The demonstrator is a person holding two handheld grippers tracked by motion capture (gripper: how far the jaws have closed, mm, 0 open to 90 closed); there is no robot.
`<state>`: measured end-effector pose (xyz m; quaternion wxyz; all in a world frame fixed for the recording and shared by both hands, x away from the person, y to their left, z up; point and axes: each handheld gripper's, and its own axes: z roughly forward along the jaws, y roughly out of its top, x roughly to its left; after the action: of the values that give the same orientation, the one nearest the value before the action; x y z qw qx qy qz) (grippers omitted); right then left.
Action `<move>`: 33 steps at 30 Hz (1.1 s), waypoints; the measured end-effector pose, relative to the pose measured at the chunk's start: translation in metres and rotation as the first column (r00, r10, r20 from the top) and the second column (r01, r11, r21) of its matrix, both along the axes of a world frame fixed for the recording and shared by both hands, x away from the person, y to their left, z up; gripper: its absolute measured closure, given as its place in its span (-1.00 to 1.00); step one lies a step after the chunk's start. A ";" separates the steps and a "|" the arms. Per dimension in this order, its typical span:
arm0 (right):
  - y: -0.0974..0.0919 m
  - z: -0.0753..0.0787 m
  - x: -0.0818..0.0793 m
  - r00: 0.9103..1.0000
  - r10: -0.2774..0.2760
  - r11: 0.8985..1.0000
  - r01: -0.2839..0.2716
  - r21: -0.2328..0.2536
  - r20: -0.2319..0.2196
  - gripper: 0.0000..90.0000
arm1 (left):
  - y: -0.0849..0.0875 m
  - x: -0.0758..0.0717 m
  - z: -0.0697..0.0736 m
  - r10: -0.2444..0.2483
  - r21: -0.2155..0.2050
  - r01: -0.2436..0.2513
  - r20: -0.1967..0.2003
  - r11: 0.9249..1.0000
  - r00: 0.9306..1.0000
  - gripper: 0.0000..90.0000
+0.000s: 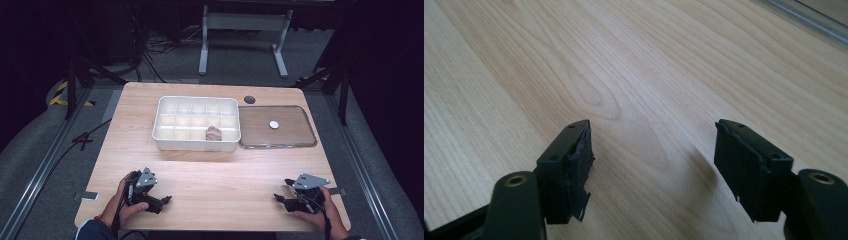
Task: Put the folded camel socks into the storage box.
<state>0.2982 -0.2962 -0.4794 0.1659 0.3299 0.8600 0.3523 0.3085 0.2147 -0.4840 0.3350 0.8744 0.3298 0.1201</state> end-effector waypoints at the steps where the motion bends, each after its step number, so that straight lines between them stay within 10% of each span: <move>1: -0.004 -0.003 -0.001 1.000 -0.015 0.999 0.016 0.032 -0.007 -0.36 | 0.000 0.000 0.000 -0.003 0.002 0.003 0.000 1.000 1.000 -0.97; 33: -0.017 -0.007 -0.006 0.999 -0.044 0.996 0.044 0.074 -0.009 -0.41 | -0.001 0.000 0.000 -0.005 0.005 0.005 0.002 1.000 1.000 -0.98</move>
<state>0.2918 -0.3133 -0.4862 0.1582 0.3560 0.8394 0.3789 0.3084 0.2140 -0.4839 0.3335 0.8758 0.3271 0.1210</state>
